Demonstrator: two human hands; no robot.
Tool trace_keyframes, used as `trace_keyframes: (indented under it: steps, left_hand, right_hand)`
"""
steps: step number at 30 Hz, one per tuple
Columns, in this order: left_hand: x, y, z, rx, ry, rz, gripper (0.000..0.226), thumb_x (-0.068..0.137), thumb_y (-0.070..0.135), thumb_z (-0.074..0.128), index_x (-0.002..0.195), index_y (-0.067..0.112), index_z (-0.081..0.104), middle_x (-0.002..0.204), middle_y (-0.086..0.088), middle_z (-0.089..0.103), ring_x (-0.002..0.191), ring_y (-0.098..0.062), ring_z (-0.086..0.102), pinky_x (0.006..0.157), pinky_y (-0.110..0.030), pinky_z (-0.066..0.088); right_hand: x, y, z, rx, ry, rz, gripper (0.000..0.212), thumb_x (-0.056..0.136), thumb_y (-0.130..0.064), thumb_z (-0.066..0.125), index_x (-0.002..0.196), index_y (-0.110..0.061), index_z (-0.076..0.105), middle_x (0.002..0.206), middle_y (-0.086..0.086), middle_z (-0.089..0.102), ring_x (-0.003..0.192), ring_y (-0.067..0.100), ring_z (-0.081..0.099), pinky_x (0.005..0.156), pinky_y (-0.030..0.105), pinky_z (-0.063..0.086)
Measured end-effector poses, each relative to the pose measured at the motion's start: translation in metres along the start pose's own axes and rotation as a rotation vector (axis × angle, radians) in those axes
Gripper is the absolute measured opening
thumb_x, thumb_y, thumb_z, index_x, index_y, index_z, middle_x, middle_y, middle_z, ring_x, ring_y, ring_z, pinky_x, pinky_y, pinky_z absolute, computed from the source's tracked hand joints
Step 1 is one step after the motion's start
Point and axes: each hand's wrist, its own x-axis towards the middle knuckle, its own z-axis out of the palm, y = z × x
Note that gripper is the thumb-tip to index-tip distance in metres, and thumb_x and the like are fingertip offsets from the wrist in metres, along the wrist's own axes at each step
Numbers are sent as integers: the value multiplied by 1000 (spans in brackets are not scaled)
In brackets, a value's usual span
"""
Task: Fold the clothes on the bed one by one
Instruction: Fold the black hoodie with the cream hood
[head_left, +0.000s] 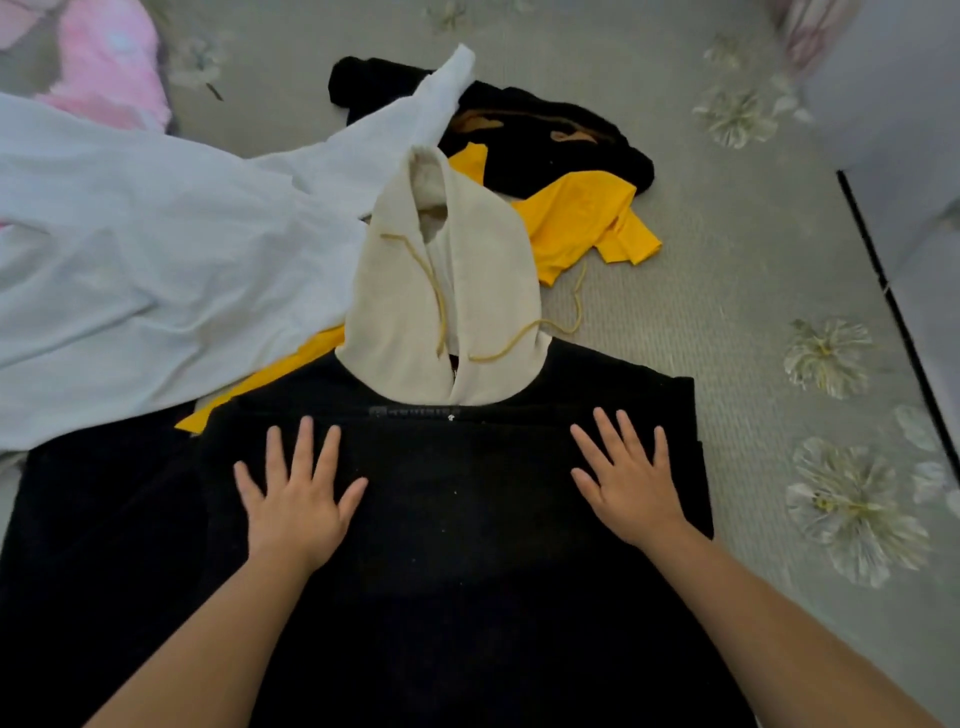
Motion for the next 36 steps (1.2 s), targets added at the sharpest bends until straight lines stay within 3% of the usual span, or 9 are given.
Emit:
trace_keyframes:
  steps: [5, 9, 11, 16, 20, 24, 29, 33, 36]
  left_hand:
    - [4, 6, -15, -9, -10, 16, 66, 93, 54, 23, 147, 20, 7, 155, -8, 7, 141, -33, 3, 109, -57, 9]
    - [13, 12, -42, -200, 297, 244, 54, 84, 36, 40, 107, -9, 61, 107, -30, 61, 101, -46, 58, 83, -58, 46]
    - [24, 19, -50, -235, 274, 290, 61, 83, 38, 33, 113, -9, 58, 117, -30, 57, 111, -48, 53, 90, -57, 42]
    - [52, 20, -34, -278, 132, 113, 105, 65, 67, -16, 145, 7, 15, 153, -17, 11, 142, -29, 4, 114, -40, 5]
    - [65, 29, -41, -462, 253, 51, 89, 80, 62, 10, 140, 0, 27, 149, -21, 21, 140, -33, 16, 112, -49, 13]
    - [68, 33, -36, -317, 223, 222, 85, 92, 53, -5, 128, -3, 47, 131, -24, 49, 121, -40, 47, 97, -56, 35]
    - [83, 33, -27, -272, 170, 235, 80, 95, 46, -3, 118, 1, 59, 119, -18, 61, 109, -34, 59, 87, -54, 45]
    - [83, 31, -32, -322, 169, 246, 80, 96, 46, 0, 116, -3, 59, 119, -19, 61, 108, -34, 60, 85, -53, 47]
    - [75, 27, -32, -543, 317, 215, 64, 94, 44, 28, 132, -6, 40, 138, -21, 42, 128, -33, 42, 105, -44, 34]
  right_hand:
    - [7, -2, -10, 65, -23, 18, 51, 97, -42, 29, 145, -27, 19, 155, 2, 10, 143, 22, 2, 111, 48, -7]
    - [30, -21, -50, 219, 321, -25, 34, 74, -6, 71, 107, 2, 65, 108, 21, 64, 104, 37, 60, 90, 56, 41]
    - [55, -33, -70, 268, 361, -52, 34, 69, 3, 70, 103, 4, 66, 100, 22, 65, 94, 38, 62, 80, 51, 49]
    - [116, -63, -97, 355, 355, -151, 34, 84, 0, 53, 117, 5, 57, 120, 24, 56, 113, 37, 51, 93, 45, 41]
    - [165, -72, -113, 537, 270, 92, 44, 92, -23, 48, 130, -2, 44, 132, 17, 47, 123, 31, 40, 99, 37, 31]
    - [199, -66, -119, 740, 151, 344, 62, 88, -37, 55, 136, -4, 33, 138, 16, 41, 127, 34, 37, 99, 41, 34]
    - [222, -68, -130, 1076, 162, 451, 50, 82, -21, 65, 126, -4, 47, 127, 16, 53, 109, 31, 54, 89, 37, 45]
    - [203, -70, -152, 1189, 172, 238, 13, 84, 0, 55, 88, -7, 65, 86, 9, 63, 84, 23, 56, 75, 34, 47]
    - [170, -64, -160, 1031, 275, -15, 24, 85, 7, 51, 103, 4, 65, 112, 8, 54, 105, 17, 48, 88, 31, 40]
